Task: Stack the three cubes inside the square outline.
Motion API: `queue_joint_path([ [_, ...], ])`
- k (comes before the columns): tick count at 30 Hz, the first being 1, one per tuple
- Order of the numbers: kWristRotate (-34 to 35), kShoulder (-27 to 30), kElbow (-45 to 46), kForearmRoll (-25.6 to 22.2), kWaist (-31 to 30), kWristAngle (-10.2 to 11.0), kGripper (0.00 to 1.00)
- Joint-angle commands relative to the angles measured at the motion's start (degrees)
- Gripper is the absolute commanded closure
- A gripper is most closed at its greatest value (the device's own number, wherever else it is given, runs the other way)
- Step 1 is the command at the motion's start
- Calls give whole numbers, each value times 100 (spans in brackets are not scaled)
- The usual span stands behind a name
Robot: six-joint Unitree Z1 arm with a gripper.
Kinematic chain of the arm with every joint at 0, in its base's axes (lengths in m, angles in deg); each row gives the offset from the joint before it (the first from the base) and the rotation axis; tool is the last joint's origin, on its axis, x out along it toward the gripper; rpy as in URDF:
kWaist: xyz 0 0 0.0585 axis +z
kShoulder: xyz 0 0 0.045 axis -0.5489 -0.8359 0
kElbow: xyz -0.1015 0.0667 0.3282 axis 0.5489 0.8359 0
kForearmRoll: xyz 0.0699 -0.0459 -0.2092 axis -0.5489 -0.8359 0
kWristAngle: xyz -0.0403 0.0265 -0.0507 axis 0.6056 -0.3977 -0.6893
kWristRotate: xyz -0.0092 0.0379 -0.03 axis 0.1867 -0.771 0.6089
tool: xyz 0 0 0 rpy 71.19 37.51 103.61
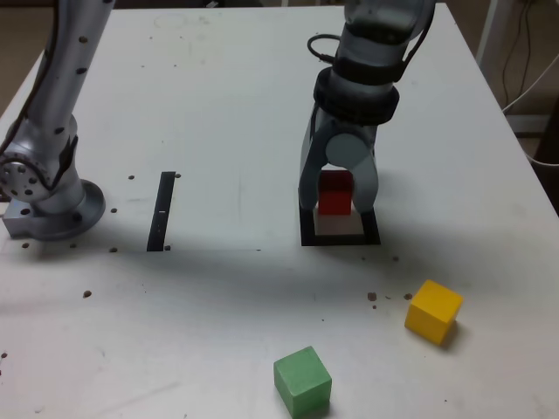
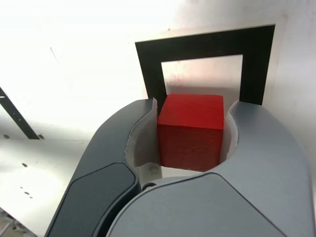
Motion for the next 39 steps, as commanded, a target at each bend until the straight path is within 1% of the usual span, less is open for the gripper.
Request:
queue_joint_path([
  [1, 8, 48, 61, 29, 33, 8, 63],
  [17, -15, -64, 222, 244, 47, 5, 62],
  [19, -35, -81, 233, 275, 52, 0, 56],
  [21, -82, -96, 250, 324, 57, -18, 42],
  [24, -178, -114, 287, 433, 65, -61, 18],
  [26, -217, -118, 313, 486, 65, -84, 11],
  [29, -229, -114, 347, 528, 66, -97, 8],
  [39, -229, 51, 572, 650, 123, -83, 5],
])
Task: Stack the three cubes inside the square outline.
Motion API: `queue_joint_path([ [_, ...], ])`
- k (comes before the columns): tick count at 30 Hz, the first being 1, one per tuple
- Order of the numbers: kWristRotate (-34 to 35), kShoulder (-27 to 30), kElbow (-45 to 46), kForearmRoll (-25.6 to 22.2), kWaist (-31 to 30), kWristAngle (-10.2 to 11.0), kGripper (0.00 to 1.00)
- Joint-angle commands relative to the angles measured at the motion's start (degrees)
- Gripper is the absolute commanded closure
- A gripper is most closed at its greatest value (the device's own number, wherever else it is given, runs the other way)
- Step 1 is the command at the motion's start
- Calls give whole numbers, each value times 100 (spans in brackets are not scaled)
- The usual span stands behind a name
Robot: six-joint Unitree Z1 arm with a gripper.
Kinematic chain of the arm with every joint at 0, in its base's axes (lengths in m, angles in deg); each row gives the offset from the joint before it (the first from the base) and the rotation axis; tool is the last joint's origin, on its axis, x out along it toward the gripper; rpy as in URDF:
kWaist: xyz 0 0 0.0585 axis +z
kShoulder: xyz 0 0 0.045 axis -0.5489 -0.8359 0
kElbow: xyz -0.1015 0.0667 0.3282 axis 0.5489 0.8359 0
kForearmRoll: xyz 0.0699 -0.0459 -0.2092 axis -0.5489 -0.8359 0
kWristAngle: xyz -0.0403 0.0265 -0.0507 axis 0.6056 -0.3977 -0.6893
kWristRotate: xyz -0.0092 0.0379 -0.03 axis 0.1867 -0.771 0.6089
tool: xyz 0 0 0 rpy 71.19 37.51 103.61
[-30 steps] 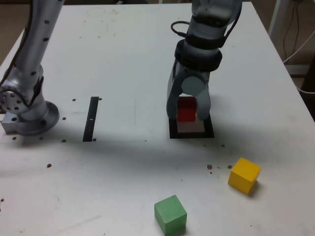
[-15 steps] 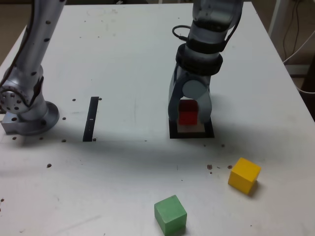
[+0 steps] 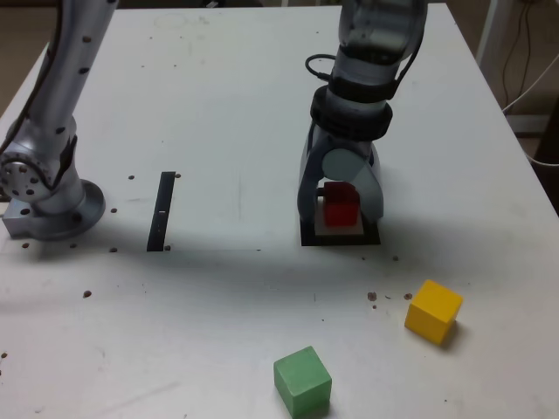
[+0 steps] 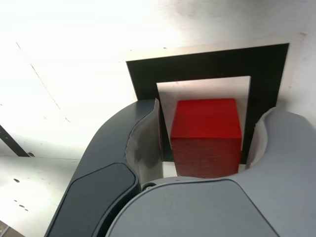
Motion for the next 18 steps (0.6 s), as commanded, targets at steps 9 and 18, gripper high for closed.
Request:
queue_joint_path([
  [9, 42, 722, 50, -34, 9, 350, 1],
  [18, 117, 956, -129, -324, -116, 500, 1],
])
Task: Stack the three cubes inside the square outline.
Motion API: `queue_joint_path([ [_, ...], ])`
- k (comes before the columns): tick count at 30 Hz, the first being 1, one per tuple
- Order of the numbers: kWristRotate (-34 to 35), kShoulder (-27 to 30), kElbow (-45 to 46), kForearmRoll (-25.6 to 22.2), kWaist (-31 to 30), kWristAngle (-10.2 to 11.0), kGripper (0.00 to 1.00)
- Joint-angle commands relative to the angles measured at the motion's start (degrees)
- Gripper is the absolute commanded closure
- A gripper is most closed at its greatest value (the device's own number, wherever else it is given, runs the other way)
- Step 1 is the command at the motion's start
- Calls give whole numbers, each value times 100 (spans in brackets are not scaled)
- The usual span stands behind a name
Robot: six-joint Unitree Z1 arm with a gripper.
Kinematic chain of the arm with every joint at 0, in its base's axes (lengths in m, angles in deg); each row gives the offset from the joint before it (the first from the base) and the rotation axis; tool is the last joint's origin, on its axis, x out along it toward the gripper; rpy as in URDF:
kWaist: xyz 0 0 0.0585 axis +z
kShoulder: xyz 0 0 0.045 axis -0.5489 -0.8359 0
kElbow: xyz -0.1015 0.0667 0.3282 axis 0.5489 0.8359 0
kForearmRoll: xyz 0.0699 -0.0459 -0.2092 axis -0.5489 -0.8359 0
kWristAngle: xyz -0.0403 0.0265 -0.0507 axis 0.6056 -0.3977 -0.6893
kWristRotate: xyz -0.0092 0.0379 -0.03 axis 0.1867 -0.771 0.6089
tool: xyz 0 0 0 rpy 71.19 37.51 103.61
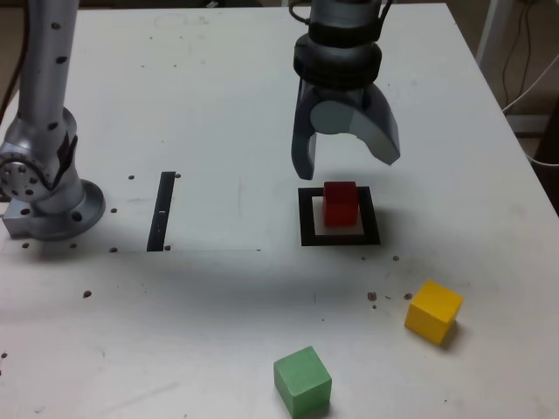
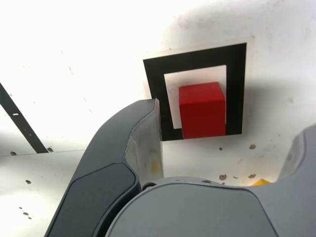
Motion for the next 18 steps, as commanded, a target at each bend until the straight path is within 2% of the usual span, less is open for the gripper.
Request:
queue_joint_path([
  [1, 14, 28, -18, -35, -24, 7, 1],
  [9, 18, -8, -250, -176, -317, 9, 1],
  [18, 141, -441, -1063, -716, -1012, -40, 1],
])
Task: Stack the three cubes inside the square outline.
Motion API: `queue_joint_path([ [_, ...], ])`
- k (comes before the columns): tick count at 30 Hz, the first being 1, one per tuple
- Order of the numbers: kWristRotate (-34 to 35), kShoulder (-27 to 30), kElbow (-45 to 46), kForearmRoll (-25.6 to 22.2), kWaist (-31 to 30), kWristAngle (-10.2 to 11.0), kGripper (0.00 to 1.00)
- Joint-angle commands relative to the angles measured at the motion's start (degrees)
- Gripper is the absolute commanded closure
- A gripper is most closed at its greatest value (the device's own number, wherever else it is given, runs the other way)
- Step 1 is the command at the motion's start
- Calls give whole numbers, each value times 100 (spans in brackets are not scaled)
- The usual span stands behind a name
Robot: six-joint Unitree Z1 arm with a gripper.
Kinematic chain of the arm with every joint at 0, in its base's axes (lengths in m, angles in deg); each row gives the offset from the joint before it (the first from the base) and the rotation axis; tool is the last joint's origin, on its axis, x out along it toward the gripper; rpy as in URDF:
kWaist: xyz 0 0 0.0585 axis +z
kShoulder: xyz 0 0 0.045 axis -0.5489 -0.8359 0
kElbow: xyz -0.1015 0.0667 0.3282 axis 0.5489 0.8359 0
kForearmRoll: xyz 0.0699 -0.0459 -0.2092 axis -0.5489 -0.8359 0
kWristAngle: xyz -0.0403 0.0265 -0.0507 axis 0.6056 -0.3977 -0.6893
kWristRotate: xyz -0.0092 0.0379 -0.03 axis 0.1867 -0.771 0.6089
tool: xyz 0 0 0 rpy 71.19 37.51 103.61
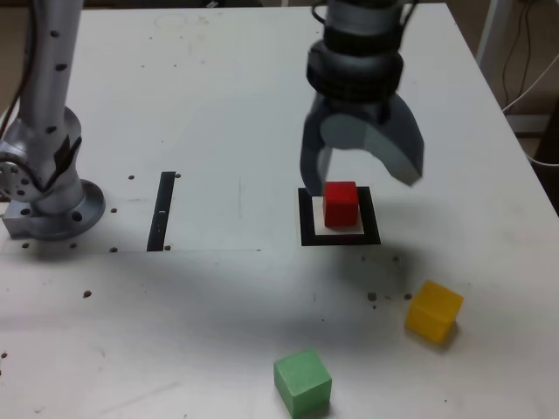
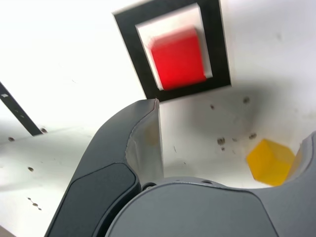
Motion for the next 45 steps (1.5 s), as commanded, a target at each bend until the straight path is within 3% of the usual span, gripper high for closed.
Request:
queue_joint_path([
  [1, 69, -163, -237, -146, -191, -32, 1],
  [16, 495, -1127, -1728, -622, -1129, -154, 1],
  [23, 541, -1548, -2318, -795, -1242, -174, 1],
  [30, 479, -1623, -2444, -846, -1243, -143, 1],
  [34, 131, -1644, -2480, -820, -1243, -140, 1],
  [41, -1096, -1727, -2761, -859, -1243, -250, 1],
  [45, -1217, -1755, -2767, -897, -1243, -269, 1],
])
